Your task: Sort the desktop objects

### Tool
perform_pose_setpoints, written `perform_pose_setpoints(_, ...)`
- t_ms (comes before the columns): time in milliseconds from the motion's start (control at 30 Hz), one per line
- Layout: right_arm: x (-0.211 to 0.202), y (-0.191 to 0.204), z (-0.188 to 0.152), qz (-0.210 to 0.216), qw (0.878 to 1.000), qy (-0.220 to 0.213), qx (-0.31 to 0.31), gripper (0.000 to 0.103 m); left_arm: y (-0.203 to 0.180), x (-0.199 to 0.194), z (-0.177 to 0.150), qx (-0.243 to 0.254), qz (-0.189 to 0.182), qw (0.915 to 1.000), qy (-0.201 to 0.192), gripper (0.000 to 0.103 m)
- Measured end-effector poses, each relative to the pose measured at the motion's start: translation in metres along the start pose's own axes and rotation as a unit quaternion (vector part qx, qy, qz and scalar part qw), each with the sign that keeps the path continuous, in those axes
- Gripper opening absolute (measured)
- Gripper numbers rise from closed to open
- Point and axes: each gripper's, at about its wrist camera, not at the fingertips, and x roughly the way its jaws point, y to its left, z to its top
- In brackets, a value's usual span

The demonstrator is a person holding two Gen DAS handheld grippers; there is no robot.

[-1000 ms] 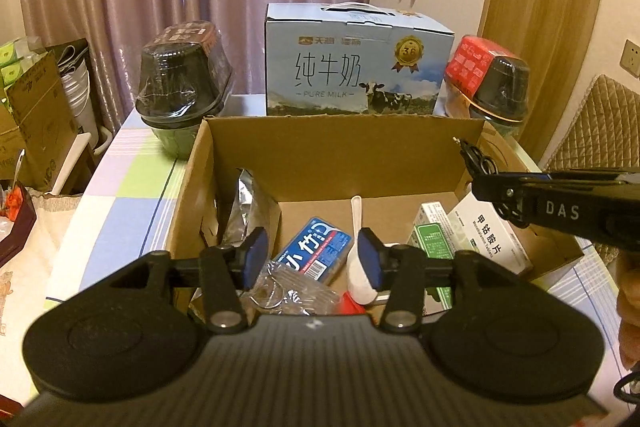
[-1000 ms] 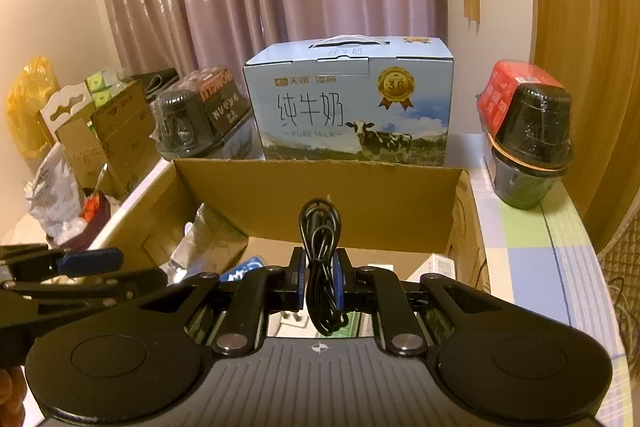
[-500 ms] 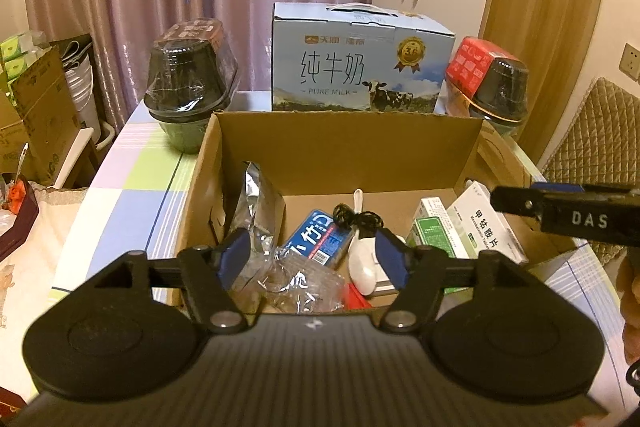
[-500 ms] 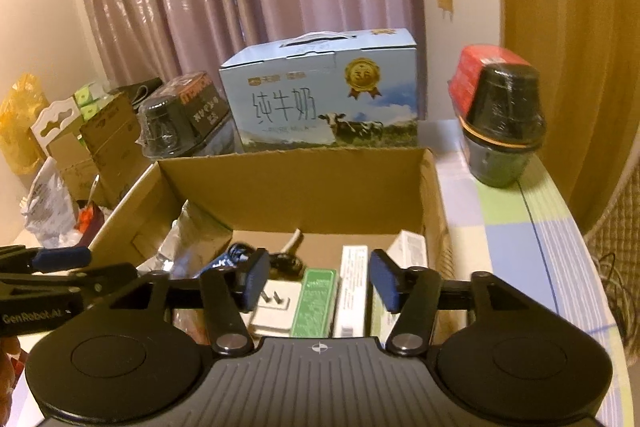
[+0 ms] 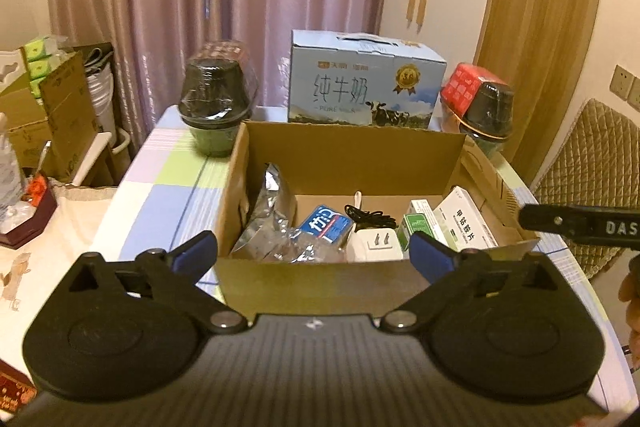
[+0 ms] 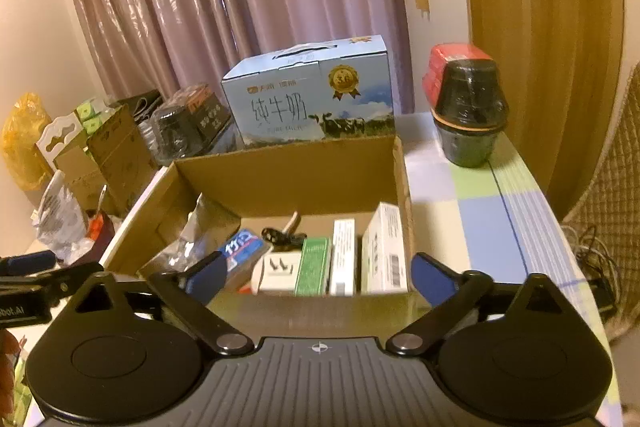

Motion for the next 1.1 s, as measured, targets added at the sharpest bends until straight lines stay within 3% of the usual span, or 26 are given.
perform_pose_setpoints(333, -0.062, 0.010, -0.028, -0.035, 0.999, 0.030, 0.014, 0.101, -0.010, -0.071, -0.018, 0.005, 0.037, 0.9992, -0.012, 0.102)
perform_pose_setpoints(767, -0.139, 0.028, -0.066, -0.045, 0.997, 0.057, 0.029, 0.101, -0.030, -0.152, -0.049, -0.018, 0.026, 0.9992, 0.024, 0.102)
perform_pose_setpoints(1100, -0.185, 0.031, -0.085, -0.070, 0.997, 0.041, 0.011, 0.101, -0.048, -0.190, -0.066, -0.027, 0.031, 0.9991, 0.014, 0.102)
